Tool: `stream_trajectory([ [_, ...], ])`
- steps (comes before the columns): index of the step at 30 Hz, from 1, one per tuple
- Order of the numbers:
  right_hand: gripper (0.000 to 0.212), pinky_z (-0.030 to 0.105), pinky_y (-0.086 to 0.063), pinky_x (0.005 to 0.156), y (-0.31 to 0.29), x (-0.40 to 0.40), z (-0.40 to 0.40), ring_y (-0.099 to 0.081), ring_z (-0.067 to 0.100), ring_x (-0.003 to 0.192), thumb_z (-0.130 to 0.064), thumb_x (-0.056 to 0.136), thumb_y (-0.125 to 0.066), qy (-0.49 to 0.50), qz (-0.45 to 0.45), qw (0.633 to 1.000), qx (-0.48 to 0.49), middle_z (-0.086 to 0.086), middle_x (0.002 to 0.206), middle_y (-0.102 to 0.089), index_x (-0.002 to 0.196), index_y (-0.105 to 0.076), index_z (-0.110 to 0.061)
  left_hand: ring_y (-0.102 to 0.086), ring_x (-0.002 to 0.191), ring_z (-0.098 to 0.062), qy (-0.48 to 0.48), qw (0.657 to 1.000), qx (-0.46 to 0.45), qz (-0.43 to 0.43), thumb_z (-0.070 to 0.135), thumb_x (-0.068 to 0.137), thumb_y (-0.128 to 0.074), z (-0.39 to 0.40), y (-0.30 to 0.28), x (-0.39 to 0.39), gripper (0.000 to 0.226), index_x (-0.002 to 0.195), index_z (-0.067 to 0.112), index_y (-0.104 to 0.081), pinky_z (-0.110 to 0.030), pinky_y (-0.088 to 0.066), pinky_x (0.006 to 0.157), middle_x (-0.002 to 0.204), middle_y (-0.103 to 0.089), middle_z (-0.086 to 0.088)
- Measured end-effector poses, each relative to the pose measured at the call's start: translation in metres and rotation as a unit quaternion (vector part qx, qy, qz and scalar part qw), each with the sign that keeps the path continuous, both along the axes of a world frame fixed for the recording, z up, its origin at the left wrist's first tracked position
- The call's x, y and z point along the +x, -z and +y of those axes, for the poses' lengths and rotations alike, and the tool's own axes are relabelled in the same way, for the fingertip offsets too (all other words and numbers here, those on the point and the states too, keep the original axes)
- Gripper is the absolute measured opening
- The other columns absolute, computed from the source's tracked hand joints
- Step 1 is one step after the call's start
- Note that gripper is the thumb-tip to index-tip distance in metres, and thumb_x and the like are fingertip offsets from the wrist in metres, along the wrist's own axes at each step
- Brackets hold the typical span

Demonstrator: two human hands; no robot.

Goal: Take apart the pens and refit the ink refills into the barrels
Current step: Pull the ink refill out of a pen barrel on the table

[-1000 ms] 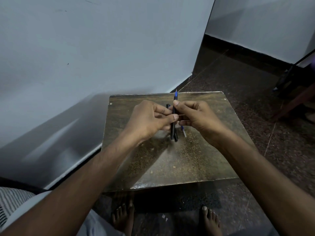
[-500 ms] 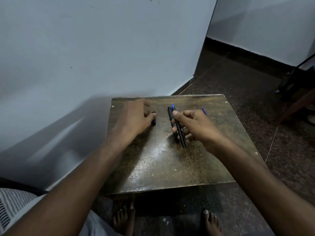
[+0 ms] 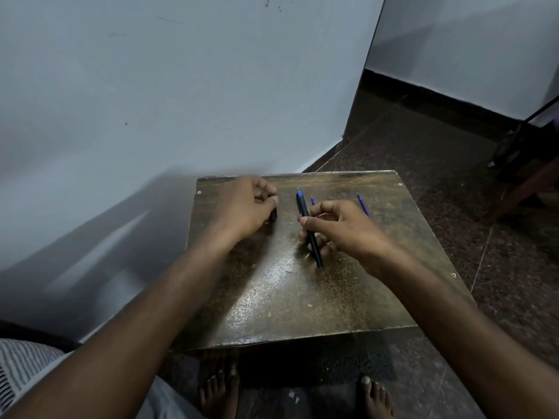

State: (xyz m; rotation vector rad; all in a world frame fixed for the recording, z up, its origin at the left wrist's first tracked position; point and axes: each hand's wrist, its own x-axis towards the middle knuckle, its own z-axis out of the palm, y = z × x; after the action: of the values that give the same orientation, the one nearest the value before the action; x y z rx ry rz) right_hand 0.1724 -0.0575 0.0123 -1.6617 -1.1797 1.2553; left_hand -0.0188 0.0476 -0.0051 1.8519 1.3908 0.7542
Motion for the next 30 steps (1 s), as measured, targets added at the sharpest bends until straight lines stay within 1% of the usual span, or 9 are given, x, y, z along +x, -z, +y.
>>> stream_trajectory([
  [3, 0.013, 0.024, -0.055, 0.056, 0.003, 0.001, 0.000, -0.073, 0.023, 0.078, -0.021, 0.102, -0.076, -0.013, -0.031, 0.999, 0.024, 0.013, 0.095, -0.084, 0.106, -0.077, -0.009, -0.080, 0.093, -0.013, -0.035, 0.974, -0.088, -0.206, 0.016, 0.099, -0.080, 0.001, -0.010, 0.002, 0.009, 0.108, 0.019, -0.078, -0.021, -0.066, 0.078, 0.102, -0.080, -0.004],
  [7, 0.012, 0.025, -0.057, 0.058, 0.008, -0.001, 0.000, -0.074, 0.012, 0.071, -0.027, 0.098, -0.081, -0.038, -0.077, 0.996, 0.033, 0.006, 0.088, -0.085, 0.097, -0.081, -0.015, -0.084, 0.091, -0.011, -0.059, 0.946, -0.106, -0.299, 0.013, 0.099, -0.080, 0.001, -0.012, 0.003, 0.016, 0.115, 0.011, -0.077, -0.018, -0.064, 0.077, 0.097, -0.082, -0.004],
  [10, 0.014, 0.023, -0.056, 0.058, 0.008, -0.002, 0.002, -0.072, 0.005, 0.068, -0.029, 0.097, -0.082, -0.041, -0.088, 0.995, 0.037, 0.004, 0.088, -0.085, 0.096, -0.081, -0.015, -0.083, 0.085, -0.006, -0.070, 0.948, -0.094, -0.296, 0.013, 0.099, -0.081, 0.001, -0.011, 0.004, 0.017, 0.115, 0.010, -0.077, -0.017, -0.064, 0.076, 0.095, -0.080, -0.002],
  [14, 0.013, 0.021, -0.055, 0.058, 0.007, -0.002, 0.002, -0.071, 0.000, 0.066, -0.028, 0.098, -0.080, -0.043, -0.086, 0.995, 0.039, 0.002, 0.087, -0.085, 0.096, -0.081, -0.015, -0.083, 0.088, -0.007, -0.057, 0.953, -0.103, -0.281, 0.014, 0.097, -0.083, 0.000, -0.013, 0.003, 0.019, 0.114, 0.011, -0.078, -0.021, -0.066, 0.080, 0.097, -0.081, -0.003],
  [19, 0.013, 0.019, -0.055, 0.058, 0.007, -0.003, 0.002, -0.078, 0.005, 0.071, -0.029, 0.098, -0.081, -0.019, -0.084, 0.995, 0.050, -0.001, 0.087, -0.086, 0.098, -0.081, -0.016, -0.083, 0.094, -0.013, -0.022, 0.966, -0.104, -0.237, 0.018, 0.096, -0.084, -0.010, -0.014, 0.006, 0.009, 0.103, 0.018, -0.080, -0.022, -0.066, 0.080, 0.099, -0.082, -0.004],
  [22, 0.010, 0.016, -0.052, 0.056, 0.008, -0.004, 0.003, -0.077, 0.002, 0.070, -0.030, 0.098, -0.081, 0.007, -0.074, 0.995, 0.064, -0.003, 0.086, -0.086, 0.096, -0.082, -0.020, -0.083, 0.096, -0.013, -0.024, 0.964, -0.090, -0.249, 0.017, 0.096, -0.084, -0.014, -0.017, 0.007, 0.008, 0.102, 0.015, -0.080, -0.023, -0.067, 0.080, 0.098, -0.083, -0.005],
  [24, 0.009, 0.015, -0.052, 0.058, 0.007, -0.005, 0.004, -0.077, 0.002, 0.071, -0.029, 0.097, -0.083, 0.026, -0.070, 0.994, 0.080, -0.004, 0.085, -0.086, 0.095, -0.083, -0.020, -0.083, 0.092, -0.011, -0.019, 0.969, -0.071, -0.234, 0.022, 0.096, -0.084, -0.015, -0.019, 0.007, 0.011, 0.102, 0.015, -0.079, -0.023, -0.067, 0.077, 0.094, -0.084, -0.003],
  [27, 0.009, 0.022, -0.056, 0.066, 0.008, -0.009, 0.003, -0.079, 0.009, 0.075, -0.027, 0.095, -0.085, 0.052, -0.063, 0.993, 0.087, -0.001, 0.083, -0.085, 0.095, -0.084, -0.018, -0.084, 0.085, -0.012, -0.006, 0.967, -0.090, -0.239, 0.025, 0.094, -0.087, -0.024, -0.017, 0.012, 0.020, 0.104, 0.015, -0.073, -0.028, -0.069, 0.075, 0.089, -0.084, -0.006],
  [30, 0.007, 0.013, -0.054, 0.058, 0.009, -0.016, 0.000, -0.080, 0.009, 0.073, -0.026, 0.095, -0.085, 0.068, -0.070, 0.991, 0.087, -0.001, 0.080, -0.085, 0.091, -0.084, -0.019, -0.085, 0.079, -0.015, -0.018, 0.966, -0.074, -0.246, 0.020, 0.094, -0.087, -0.032, -0.013, 0.020, 0.019, 0.102, 0.018, -0.070, -0.029, -0.069, 0.072, 0.085, -0.083, -0.007],
])
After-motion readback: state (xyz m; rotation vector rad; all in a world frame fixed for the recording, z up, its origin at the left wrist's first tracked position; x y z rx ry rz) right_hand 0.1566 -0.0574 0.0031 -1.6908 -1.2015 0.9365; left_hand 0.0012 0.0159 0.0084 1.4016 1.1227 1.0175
